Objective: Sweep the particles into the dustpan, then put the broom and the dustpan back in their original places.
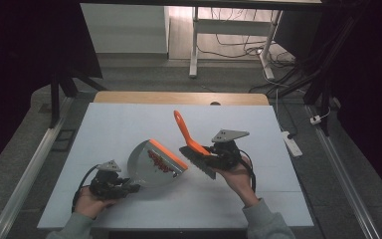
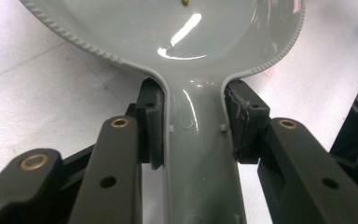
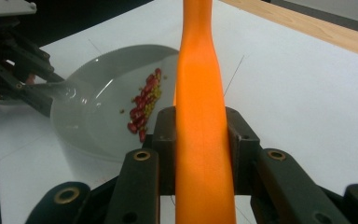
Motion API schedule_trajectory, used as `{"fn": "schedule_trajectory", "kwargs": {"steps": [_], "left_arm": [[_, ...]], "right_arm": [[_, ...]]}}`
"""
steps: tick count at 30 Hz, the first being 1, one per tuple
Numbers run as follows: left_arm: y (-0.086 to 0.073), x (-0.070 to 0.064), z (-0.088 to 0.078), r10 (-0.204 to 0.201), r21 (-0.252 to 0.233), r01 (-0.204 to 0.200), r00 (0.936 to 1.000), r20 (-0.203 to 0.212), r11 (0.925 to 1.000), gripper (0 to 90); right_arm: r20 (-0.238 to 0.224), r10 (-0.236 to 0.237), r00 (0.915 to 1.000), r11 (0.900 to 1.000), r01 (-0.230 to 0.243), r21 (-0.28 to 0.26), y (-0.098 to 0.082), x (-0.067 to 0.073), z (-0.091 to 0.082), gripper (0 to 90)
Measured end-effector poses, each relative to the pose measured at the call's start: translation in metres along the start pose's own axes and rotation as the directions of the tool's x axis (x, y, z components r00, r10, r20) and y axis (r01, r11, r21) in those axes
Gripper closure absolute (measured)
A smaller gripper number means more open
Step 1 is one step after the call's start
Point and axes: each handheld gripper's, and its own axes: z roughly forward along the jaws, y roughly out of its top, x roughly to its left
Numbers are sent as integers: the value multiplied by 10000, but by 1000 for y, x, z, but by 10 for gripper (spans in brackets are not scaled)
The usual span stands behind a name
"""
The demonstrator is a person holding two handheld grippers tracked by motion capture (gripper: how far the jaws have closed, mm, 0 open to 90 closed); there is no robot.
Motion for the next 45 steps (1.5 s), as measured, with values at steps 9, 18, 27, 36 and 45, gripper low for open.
{"fn": "schedule_trajectory", "kwargs": {"steps": [9, 18, 27, 36, 45], "left_arm": [[1, -1, -7, -319, -376, 311, 9992, -227, 9988, 619], [-3, -3, -12, -783, -708, 745, 9956, -520, 9947, 618], [-11, -1, -20, -1416, -1046, 1311, 9850, -992, 9858, 619], [-21, 0, -22, -2369, -1540, 2118, 9566, -1695, 9651, 618], [-27, 6, -21, -3211, -2002, 2803, 9224, -2144, 9388, 618]], "right_arm": [[24, -133, 9999, 9996, 132, 251, -7, -5, -15, 708], [165, 119, 9998, 9988, -127, 477, -21, -17, -31, 708], [176, 632, 9978, 9964, -641, 557, -37, -31, -45, 708], [91, 898, 9959, 9932, -902, 736, -48, -35, -51, 708], [453, 1247, 9912, 9855, -1291, 1104, -62, -43, -56, 708]]}}
